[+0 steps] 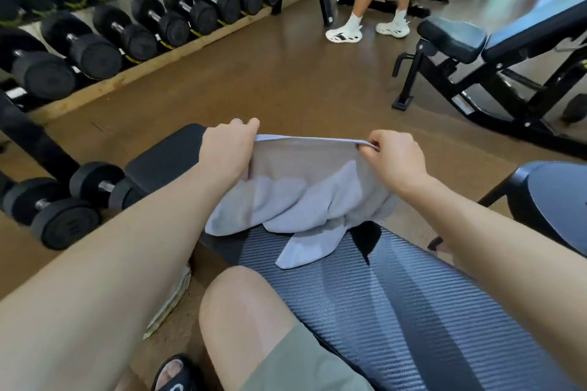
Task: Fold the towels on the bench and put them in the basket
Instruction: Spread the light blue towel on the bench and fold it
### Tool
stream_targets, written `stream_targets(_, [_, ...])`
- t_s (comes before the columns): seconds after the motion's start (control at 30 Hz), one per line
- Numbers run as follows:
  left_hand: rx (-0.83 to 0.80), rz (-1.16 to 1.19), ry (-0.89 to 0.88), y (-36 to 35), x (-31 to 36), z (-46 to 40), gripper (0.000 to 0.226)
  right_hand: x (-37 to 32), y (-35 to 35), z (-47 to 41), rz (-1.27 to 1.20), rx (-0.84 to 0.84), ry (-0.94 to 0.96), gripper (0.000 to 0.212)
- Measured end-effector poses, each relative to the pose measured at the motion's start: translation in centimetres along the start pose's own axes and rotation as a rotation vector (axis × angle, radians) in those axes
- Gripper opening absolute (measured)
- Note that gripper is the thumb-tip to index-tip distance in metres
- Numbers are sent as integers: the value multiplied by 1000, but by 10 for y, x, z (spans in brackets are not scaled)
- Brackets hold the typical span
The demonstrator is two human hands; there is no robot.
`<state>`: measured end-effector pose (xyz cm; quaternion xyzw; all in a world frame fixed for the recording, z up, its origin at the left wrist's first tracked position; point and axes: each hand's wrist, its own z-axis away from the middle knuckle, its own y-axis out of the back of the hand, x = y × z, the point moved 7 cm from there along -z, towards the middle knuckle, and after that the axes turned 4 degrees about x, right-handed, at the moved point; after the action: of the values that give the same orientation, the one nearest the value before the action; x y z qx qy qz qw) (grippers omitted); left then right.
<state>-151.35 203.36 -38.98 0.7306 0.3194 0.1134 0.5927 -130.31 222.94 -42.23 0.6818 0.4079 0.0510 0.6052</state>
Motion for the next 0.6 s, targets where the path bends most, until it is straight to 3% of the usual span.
stream_targets(0.2, [411,40,1,87,-5,-57,35,-8,117,-37,33,472,7,31])
stream_targets(0.3, [527,-11,-66,96,-16,-59,25,-27,132,-14,-118,543,204,27])
stream_targets(0.37, [496,-99,-168,73,-21,-47,22,-41,109,21,-106,453,338,27])
stream_targets(0.47, [331,-191,-332,9,-26,-8,23,-47,35,88,41,149,436,27])
stream_targets(0.6, [-99,-337,-372,-93,-32,61,28,-37,-74,172,203,-226,507,27])
